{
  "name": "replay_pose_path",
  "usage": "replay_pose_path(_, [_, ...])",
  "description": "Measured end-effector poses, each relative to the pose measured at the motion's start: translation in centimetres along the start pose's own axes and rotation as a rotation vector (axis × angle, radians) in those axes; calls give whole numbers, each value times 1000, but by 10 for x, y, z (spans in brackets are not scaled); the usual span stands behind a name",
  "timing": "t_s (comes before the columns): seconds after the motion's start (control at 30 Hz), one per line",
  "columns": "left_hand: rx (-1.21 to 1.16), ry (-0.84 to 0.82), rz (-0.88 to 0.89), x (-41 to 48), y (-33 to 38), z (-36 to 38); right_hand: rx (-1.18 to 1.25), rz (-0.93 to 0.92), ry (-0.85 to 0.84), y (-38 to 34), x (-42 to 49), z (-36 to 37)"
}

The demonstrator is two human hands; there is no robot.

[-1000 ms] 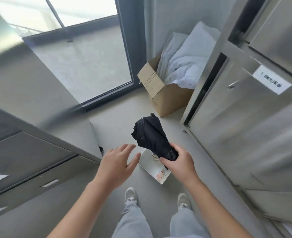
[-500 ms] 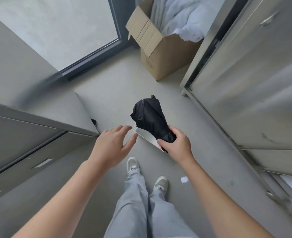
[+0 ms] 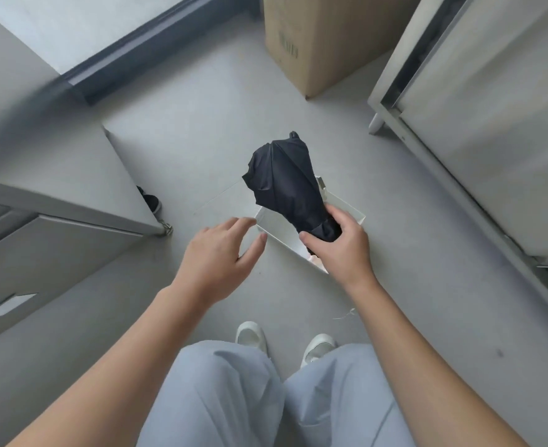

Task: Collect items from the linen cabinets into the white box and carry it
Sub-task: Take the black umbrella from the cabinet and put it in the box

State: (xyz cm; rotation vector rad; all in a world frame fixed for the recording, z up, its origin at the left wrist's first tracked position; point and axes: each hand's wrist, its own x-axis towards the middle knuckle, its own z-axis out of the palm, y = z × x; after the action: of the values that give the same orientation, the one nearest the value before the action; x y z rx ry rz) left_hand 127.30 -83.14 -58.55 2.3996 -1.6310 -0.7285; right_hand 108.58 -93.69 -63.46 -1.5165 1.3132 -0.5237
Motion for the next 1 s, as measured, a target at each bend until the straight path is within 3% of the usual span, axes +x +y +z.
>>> replay_pose_path(0.3, [-29,175,72,121,-39,108,-24,-211,68,84,106,37])
replay_pose_path(0.6, [-36,399,176,184,-33,136,-68,-384,130,104,171,28])
replay_pose_path(0.83, [23,313,175,168,-39,140,-140,-302,90,117,156,10])
replay_pose_path(1.0, [9,280,183,177,-41,151,-50,-327,77,111,163,15])
